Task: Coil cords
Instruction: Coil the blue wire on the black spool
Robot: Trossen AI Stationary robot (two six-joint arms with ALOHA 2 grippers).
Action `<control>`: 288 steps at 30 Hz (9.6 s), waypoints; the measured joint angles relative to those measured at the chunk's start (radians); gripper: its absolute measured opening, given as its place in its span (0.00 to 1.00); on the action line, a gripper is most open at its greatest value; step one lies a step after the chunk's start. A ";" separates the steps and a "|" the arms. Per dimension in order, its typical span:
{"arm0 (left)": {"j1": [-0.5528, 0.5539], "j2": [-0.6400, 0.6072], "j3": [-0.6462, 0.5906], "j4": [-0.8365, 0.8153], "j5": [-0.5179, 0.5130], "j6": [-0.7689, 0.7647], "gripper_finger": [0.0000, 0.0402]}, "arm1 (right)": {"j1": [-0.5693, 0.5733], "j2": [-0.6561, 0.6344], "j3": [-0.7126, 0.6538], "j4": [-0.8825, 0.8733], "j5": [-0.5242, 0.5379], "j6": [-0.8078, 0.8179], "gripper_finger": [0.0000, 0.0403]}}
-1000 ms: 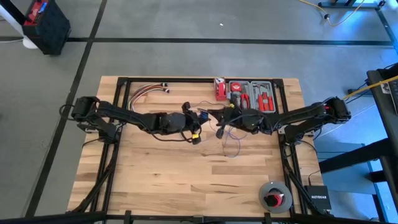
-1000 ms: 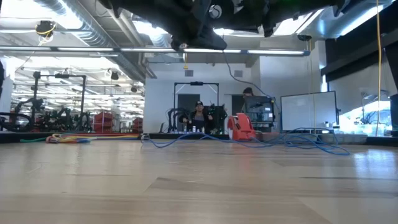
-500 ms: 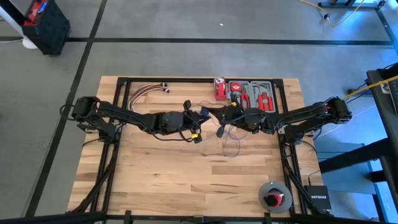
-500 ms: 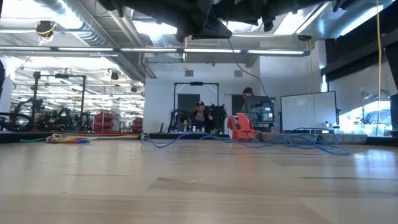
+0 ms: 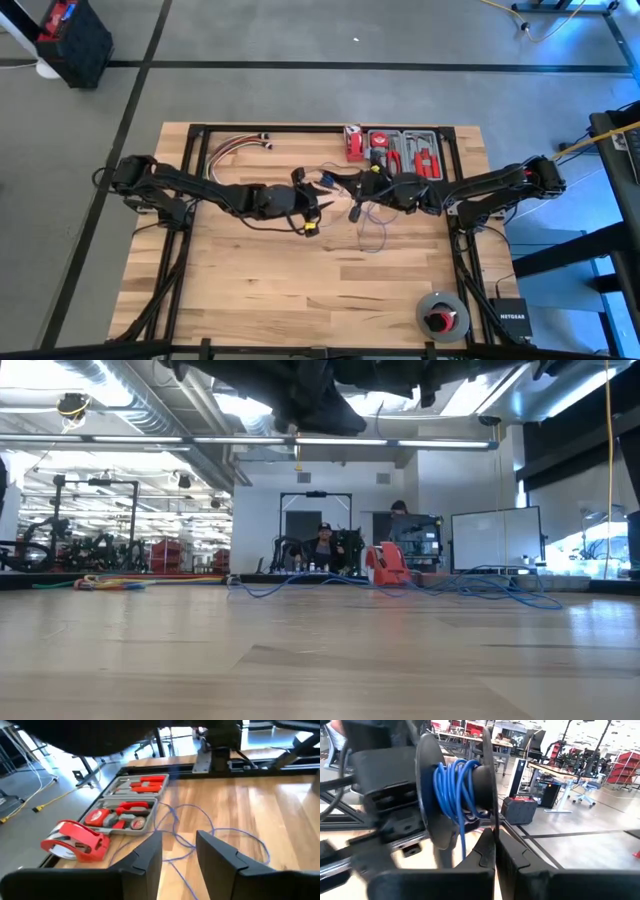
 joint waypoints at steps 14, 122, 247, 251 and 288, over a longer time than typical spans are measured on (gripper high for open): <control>0.062 0.141 -0.093 0.410 0.116 -0.039 0.30 | -0.007 0.002 -0.002 -0.013 -0.020 0.002 0.00; -0.001 0.011 0.074 -0.015 0.064 0.042 0.04 | -0.020 0.054 0.028 -0.063 -0.037 0.040 0.00; 0.003 -0.151 -0.060 -0.111 0.068 0.104 0.21 | -0.013 0.021 0.028 -0.346 -0.089 0.052 0.00; -0.005 -0.152 -0.060 -0.120 0.081 0.129 0.13 | -0.013 0.021 0.028 -0.340 -0.093 0.052 0.00; -0.007 -0.152 -0.058 -0.128 0.083 0.133 0.00 | -0.013 -0.005 0.245 -0.608 -0.227 0.022 0.30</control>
